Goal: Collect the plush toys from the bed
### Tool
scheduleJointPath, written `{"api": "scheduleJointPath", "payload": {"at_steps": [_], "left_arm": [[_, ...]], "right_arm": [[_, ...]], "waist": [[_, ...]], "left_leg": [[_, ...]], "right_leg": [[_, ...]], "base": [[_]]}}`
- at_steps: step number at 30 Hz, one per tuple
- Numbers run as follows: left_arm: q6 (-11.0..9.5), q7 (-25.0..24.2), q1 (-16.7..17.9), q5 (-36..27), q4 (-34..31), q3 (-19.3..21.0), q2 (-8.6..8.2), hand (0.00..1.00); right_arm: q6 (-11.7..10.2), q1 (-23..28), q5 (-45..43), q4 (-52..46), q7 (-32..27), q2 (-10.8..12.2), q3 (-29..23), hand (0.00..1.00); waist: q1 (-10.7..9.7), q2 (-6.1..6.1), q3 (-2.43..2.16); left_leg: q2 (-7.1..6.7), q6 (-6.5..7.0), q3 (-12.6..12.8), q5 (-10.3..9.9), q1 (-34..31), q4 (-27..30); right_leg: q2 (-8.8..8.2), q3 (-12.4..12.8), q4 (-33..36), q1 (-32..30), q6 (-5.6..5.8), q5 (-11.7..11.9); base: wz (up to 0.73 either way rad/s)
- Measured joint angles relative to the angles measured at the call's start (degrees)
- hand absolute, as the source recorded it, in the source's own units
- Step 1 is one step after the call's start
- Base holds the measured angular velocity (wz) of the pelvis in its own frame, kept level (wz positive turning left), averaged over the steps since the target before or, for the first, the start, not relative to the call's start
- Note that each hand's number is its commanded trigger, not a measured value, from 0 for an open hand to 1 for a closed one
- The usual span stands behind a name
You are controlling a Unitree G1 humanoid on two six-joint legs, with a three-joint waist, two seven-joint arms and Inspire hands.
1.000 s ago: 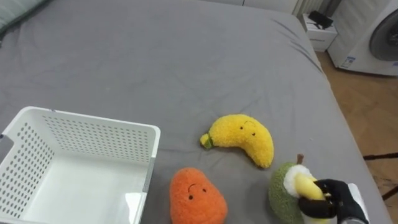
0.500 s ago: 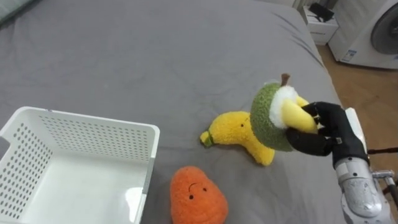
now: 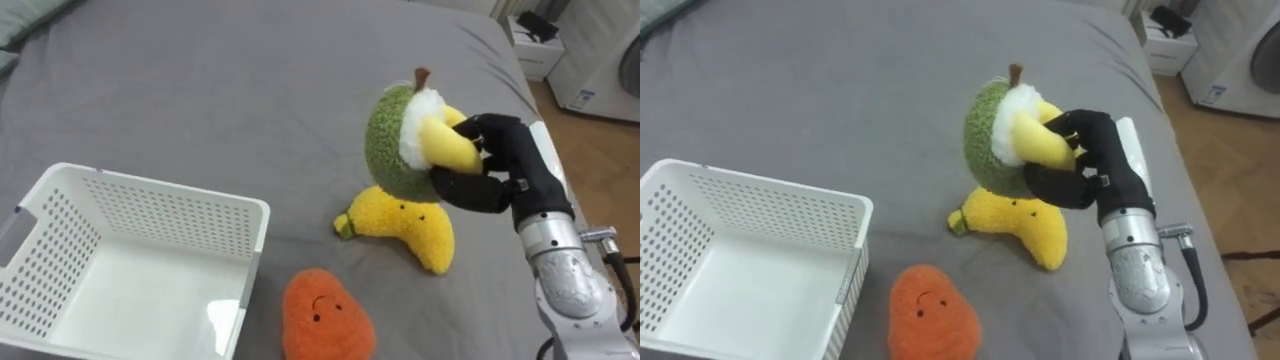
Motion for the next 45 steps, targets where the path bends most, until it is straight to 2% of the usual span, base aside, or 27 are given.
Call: {"api": "scheduleJointPath", "payload": {"at_steps": [4,9,13,19,27,32,33,34,35,36,42,45], "left_arm": [[0.06,0.00,-0.60,0.01,0.10,-0.39,-0.37,0.00],[0.42,-0.19,-1.18,0.01,1.13,-1.63,-0.70,0.00],[0.60,-0.41,-1.55,0.00,1.06,-1.72,-0.92,0.00],[1.30,-0.29,-3.03,-0.04,0.77,-1.97,-1.18,0.00],[1.32,-0.48,-4.79,-0.05,0.77,-3.46,-0.96,0.00],[1.52,-0.59,-4.84,0.01,0.25,-4.40,-1.01,0.00],[1.62,-0.60,-4.83,0.00,-0.09,-4.40,-1.02,0.00],[1.72,-0.60,-4.84,-0.03,-0.58,-4.48,-0.99,0.00],[1.80,-0.57,-4.82,-0.08,-0.62,-5.08,-0.75,0.00],[1.86,-0.57,-4.82,-0.07,-0.62,-5.58,-0.55,0.00],[3.04,-0.57,-4.68,0.02,-0.38,-6.61,-0.10,0.00],[3.87,-0.57,-4.70,0.00,-0.24,-6.63,-0.07,0.00]], "right_arm": [[0.18,-3.57,0.21,-0.08,3.52,-0.11,3.33,1.00],[0.39,-7.08,0.12,-0.15,4.96,-0.09,7.29,1.00],[1.76,-9.88,-0.74,-0.26,6.73,0.01,11.27,1.00],[2.39,-10.05,-0.65,-0.32,8.46,1.14,14.33,1.00],[2.84,-10.06,-1.19,-0.28,10.89,1.10,19.11,1.00],[4.67,-10.11,-5.32,-0.05,13.83,1.11,23.22,1.00],[4.88,-10.10,-5.75,-0.05,14.26,1.08,23.45,0.97],[5.52,-10.10,-6.63,-0.05,14.93,1.09,23.82,0.69],[6.25,-10.10,-7.25,-0.04,15.04,1.07,24.40,0.31],[6.45,-10.10,-7.51,-0.01,15.05,1.06,24.63,0.00],[7.68,-10.10,-9.15,0.86,15.05,1.56,24.95,0.00],[8.17,-10.10,-11.34,4.12,15.05,2.88,25.09,0.00]], "waist": [[1.34,0.25,0.17],[2.85,0.30,0.22],[3.85,-0.11,0.17],[6.44,-1.41,0.25],[8.16,-1.23,0.44],[9.09,-1.12,0.55],[9.24,-1.13,0.55],[9.56,-1.12,0.66],[9.63,-1.11,0.66],[9.63,-1.14,0.66],[10.18,-1.44,0.82],[10.19,-1.52,0.87]], "left_leg": [[-0.07,0.01,-0.48,0.00,-0.17,0.03],[-0.16,0.02,-1.78,0.01,0.01,0.21],[-0.22,0.02,-2.52,0.02,-0.47,0.10],[-0.22,0.02,-3.04,0.07,-0.60,0.27],[-0.49,0.15,-3.70,0.13,-1.10,0.11],[-0.74,0.33,-3.95,0.24,-1.76,0.13],[-0.78,0.36,-3.95,0.27,-1.96,0.17],[-0.88,0.42,-4.07,0.33,-2.05,0.17],[-0.97,0.47,-4.38,0.35,-2.04,0.17],[-0.99,0.49,-4.54,0.37,-2.04,0.17],[-1.05,0.61,-4.69,0.44,-1.96,0.25],[-1.05,0.61,-4.70,0.44,-2.02,0.20]], "right_leg": [[-0.15,-0.77,0.07,0.10,0.00,0.00],[-0.20,-2.02,-0.08,0.84,0.01,0.00],[-0.23,-2.49,-0.09,0.80,0.01,-0.01],[-0.16,-2.15,-0.16,0.54,0.01,-0.01],[-0.33,-2.00,-0.17,0.60,0.06,-0.03],[-0.53,-2.14,-0.16,0.09,0.12,-0.07],[-0.57,-2.15,-0.16,-0.08,0.13,-0.07],[-0.63,-2.23,-0.17,-0.17,0.16,-0.09],[-0.69,-2.41,-0.17,-0.12,0.20,-0.12],[-0.71,-2.65,-0.16,-0.10,0.20,-0.12],[-0.80,-3.33,-0.24,-0.15,0.21,-0.11],[-0.81,-3.31,-0.32,-0.15,0.21,-0.11]], "base": [[0.05],[0.15],[0.08],[0.05],[0.02],[0.03],[0.00],[0.07],[0.10],[0.12],[0.02],[0.00]]}}
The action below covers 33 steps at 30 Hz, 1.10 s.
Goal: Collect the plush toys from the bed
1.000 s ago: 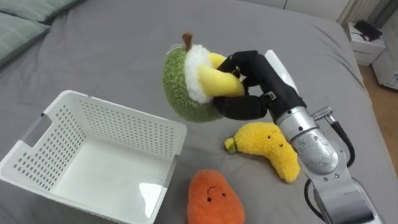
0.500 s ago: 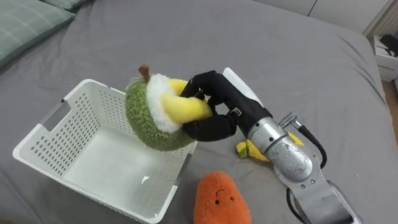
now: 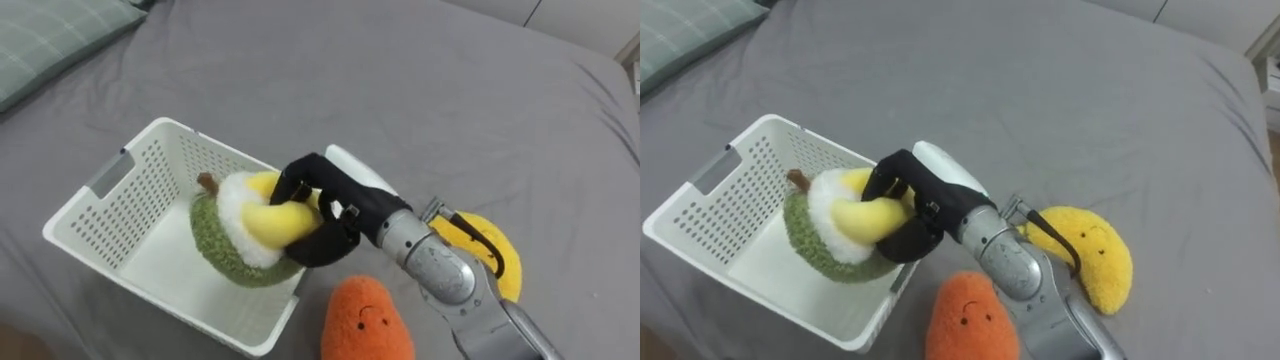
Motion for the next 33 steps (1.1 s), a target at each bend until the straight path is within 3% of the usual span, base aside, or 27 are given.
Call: {"api": "scheduleJointPath", "payload": {"at_steps": [2,20,27,33], "left_arm": [[0.29,0.00,-0.01,-0.03,0.00,0.03,0.00,0.00],[0.02,0.34,-1.51,-0.19,0.31,0.14,-0.85,0.00],[-0.12,0.63,-1.27,-0.19,0.32,0.22,-0.97,0.00],[-0.42,0.59,-1.25,-0.19,0.30,1.38,-1.02,0.00]], "right_arm": [[0.73,0.00,-0.87,2.10,0.00,0.59,0.01,0.00],[0.67,0.01,-0.46,2.98,-0.10,0.58,-0.02,0.00],[0.50,0.18,7.47,3.25,-3.06,0.28,-0.49,0.00],[-1.02,0.18,11.74,3.23,-6.86,0.35,-4.26,0.00]], "waist": [[0.02,0.00,0.01],[-0.47,0.23,0.17],[-0.95,0.35,0.25],[-1.37,0.32,0.22]], "left_leg": [[0.00,0.00,-0.04,0.00,-0.13,-0.03],[-0.08,-0.02,-0.22,0.01,-0.21,-0.01],[-0.09,-0.03,-0.26,0.02,-0.15,0.07],[-0.11,-0.03,-0.31,0.01,-0.34,0.12]], "right_leg": [[-0.02,0.01,0.00,-0.07,0.00,0.00],[0.01,-0.04,-0.63,0.08,0.01,0.00],[-0.01,-0.08,-0.63,0.17,0.01,0.00],[-0.03,-0.06,-0.63,0.08,0.01,0.00]], "base": [[0.00],[0.00],[0.00],[0.00]]}}
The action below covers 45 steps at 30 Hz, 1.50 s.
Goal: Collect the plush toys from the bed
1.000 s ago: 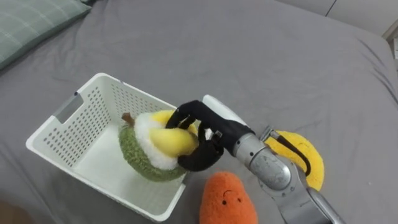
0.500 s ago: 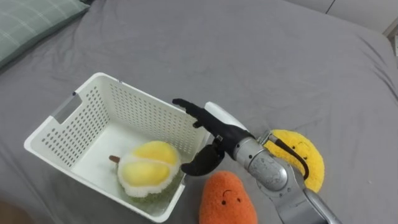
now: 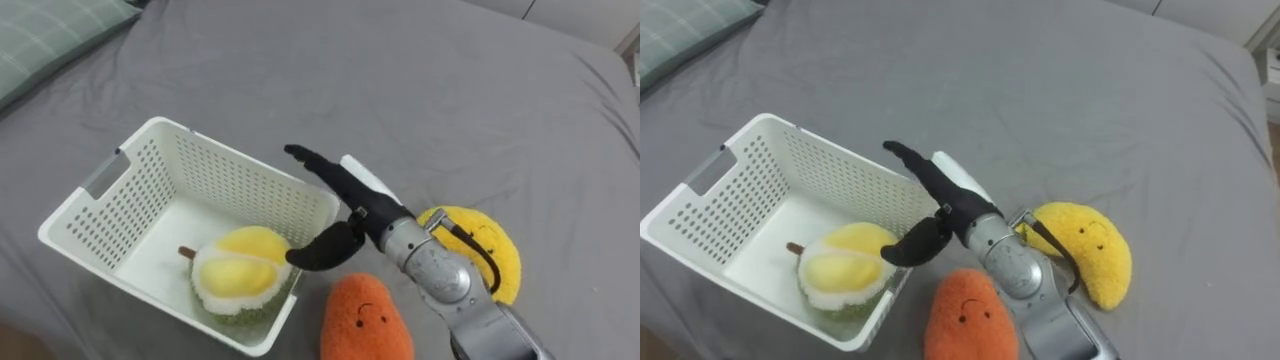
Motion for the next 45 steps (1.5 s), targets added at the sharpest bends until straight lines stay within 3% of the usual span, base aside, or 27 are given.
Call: {"api": "scheduleJointPath", "payload": {"at_steps": [5,11,18,22,25,29,41,42,45], "left_arm": [[-0.02,0.01,0.53,-0.06,-0.48,-0.02,-0.33,0.00],[-1.17,0.54,1.11,-0.15,-0.90,-0.02,-0.99,0.00],[-2.15,2.57,3.68,-0.13,-0.72,0.63,-0.97,0.00],[-2.16,3.47,5.07,0.04,-0.39,2.10,-1.00,0.00],[-2.17,3.72,5.79,0.05,-0.41,3.73,-1.02,0.00],[-2.16,3.72,6.66,-0.02,-0.38,5.63,-0.82,0.00],[-1.56,3.21,8.41,0.03,-0.98,5.52,-0.53,0.00],[-1.51,3.18,8.57,-0.03,-1.13,5.54,-0.50,0.00],[-1.30,3.16,8.50,-0.05,-2.01,4.53,-0.17,0.00]], "right_arm": [[-1.43,0.75,3.42,0.00,-4.33,-0.02,-2.79,0.00],[-1.91,2.25,3.84,0.01,-9.27,-0.28,-6.32,0.00],[-3.88,4.09,5.34,0.03,-14.15,-0.44,-11.95,0.00],[-3.91,6.21,6.43,0.12,-14.77,-1.65,-12.48,0.00],[-3.91,7.27,6.29,0.33,-14.69,-2.36,-13.28,0.00],[-5.09,7.33,6.15,3.71,-15.88,-2.60,-16.42,0.00],[-5.86,6.43,5.60,16.60,-17.97,-3.05,-18.67,0.00],[-5.92,5.69,5.61,18.93,-17.96,-3.33,-18.66,0.00],[-5.74,2.66,7.76,24.90,-17.90,-6.09,-18.65,0.00]], "waist": [[-2.41,0.19,-0.11],[-4.90,1.32,-0.68],[-7.17,2.09,-0.81],[-7.33,1.62,-0.85],[-7.23,0.83,-1.13],[-7.20,-0.16,-0.83],[-8.32,-0.44,-0.80],[-8.59,-0.68,-1.01],[-8.58,-0.68,-0.95]], "left_leg": [[-0.03,0.00,0.09,0.00,0.12,0.02],[0.11,0.00,1.03,0.00,0.93,-0.10],[0.24,-0.03,1.75,0.02,2.15,-0.28],[0.25,-0.06,1.93,0.02,2.49,-0.39],[0.26,-0.07,2.06,0.02,2.60,-0.30],[0.26,-0.06,2.07,0.02,2.89,-0.29],[0.17,-0.06,1.54,0.01,0.68,0.07],[0.16,-0.06,1.40,0.02,0.26,0.19],[0.17,0.01,1.09,0.04,-1.56,1.19]], "right_leg": [[-0.01,0.33,0.01,0.08,0.01,0.01],[0.08,1.42,0.07,0.42,0.02,0.01],[0.15,1.84,0.06,1.40,0.08,-0.03],[0.16,1.77,0.08,1.79,0.08,-0.03],[0.14,1.83,0.11,1.71,0.08,-0.03],[0.13,1.83,0.13,1.94,0.08,-0.03],[0.04,1.68,0.25,0.52,0.13,0.00],[0.02,1.56,0.35,0.13,0.13,0.00],[-0.11,0.80,0.99,-1.48,0.12,0.00]], "base": [[-0.02],[-0.08],[-0.04],[-0.02],[0.00],[0.00],[0.02],[0.06],[0.08]]}}
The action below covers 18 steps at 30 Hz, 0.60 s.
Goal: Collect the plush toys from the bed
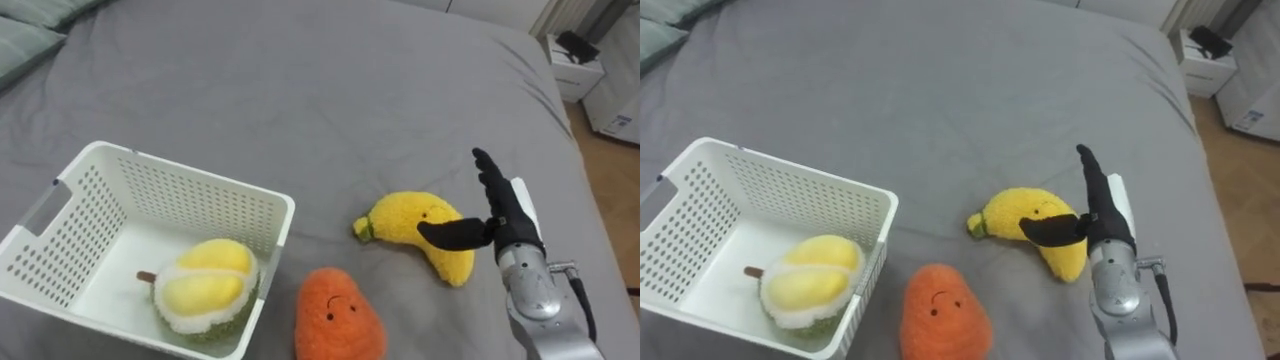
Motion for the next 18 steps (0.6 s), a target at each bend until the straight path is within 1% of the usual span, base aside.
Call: {"api": "scheduleJointPath", "payload": {"at_steps": [1,2,5,6,7,8,11,15,18], "left_arm": [[0.01,0.01,-0.04,-0.02,-0.52,-0.37,0.25,0.00],[0.04,0.01,-0.19,-0.02,-0.52,-0.48,0.39,0.00],[0.30,-0.58,-2.49,-2.41,-0.37,-2.36,1.99,0.00],[0.22,-0.84,-2.85,-2.66,-0.38,-2.56,2.19,0.00],[0.01,-1.07,-3.30,-3.20,-0.38,-3.25,2.55,0.00],[-0.13,-1.21,-3.47,-3.40,-0.41,-3.61,2.78,0.00],[0.02,-1.74,-3.59,-3.61,-0.44,-3.60,3.06,0.00],[0.30,-2.66,-4.24,-5.88,-0.46,-3.65,3.95,0.00],[-0.01,-2.65,-6.00,-6.95,-0.14,-3.72,4.09,0.00]], "right_arm": [[-0.08,-1.30,0.09,1.50,-0.05,-1.00,0.00,0.00],[-0.12,-2.08,0.10,2.59,-0.15,-1.35,-0.01,0.00],[-0.26,-6.55,0.55,11.82,-0.55,-1.91,0.04,0.00],[-0.28,-7.27,0.54,12.94,-0.52,-1.93,0.16,0.00],[-0.34,-8.91,0.56,15.13,-0.31,-1.93,0.29,0.00],[-0.33,-10.32,0.57,17.56,-0.30,-1.98,0.29,0.00],[-0.25,-11.63,0.58,21.09,-0.31,-2.73,0.31,0.00],[-0.22,-14.78,0.49,28.24,-0.37,-4.23,0.30,0.00],[-0.37,-17.23,0.46,33.56,-0.64,-4.76,0.30,0.00]], "waist": [[-0.08,-0.08,0.08],[-0.13,-0.12,0.13],[0.03,-0.79,0.30],[0.10,-0.92,0.36],[0.20,-1.10,0.51],[0.20,-1.21,0.56],[0.20,-1.35,0.62],[0.23,-1.36,0.65],[1.44,-1.19,0.79]], "left_leg": [[-0.01,0.04,-0.03,0.07,-0.76,0.33],[-0.02,0.04,-0.08,0.08,-1.17,0.50],[-0.03,-0.01,-0.67,0.42,-3.48,0.94],[-0.03,-0.02,-0.67,0.54,-4.02,0.94],[-0.05,-0.05,-0.66,0.78,-5.12,0.93],[-0.09,-0.05,-0.75,0.97,-6.13,0.97],[-0.17,-0.07,-1.38,1.12,-7.66,1.10],[-0.33,-0.08,-2.83,1.13,-10.68,2.19],[-0.42,-0.06,-3.17,1.17,-11.92,2.50]], "right_leg": [[-0.05,-0.17,0.03,-0.77,-0.01,0.01],[-0.06,-0.23,0.03,-1.05,-0.01,0.01],[-0.15,-0.76,0.08,-2.95,-0.06,0.04],[-0.17,-0.89,0.13,-3.56,-0.11,0.07],[-0.22,-1.05,0.20,-4.65,-0.21,0.13],[-0.26,-1.27,0.26,-5.61,-0.24,0.16],[-0.33,-2.03,0.25,-6.86,-0.28,0.18],[-0.42,-3.44,0.14,-8.88,-0.29,0.19],[-0.50,-3.76,0.12,-9.89,-0.29,0.19]], "base": [[0.04],[0.07],[0.12],[0.00],[0.00],[0.04],[0.13],[0.18],[0.06]]}}
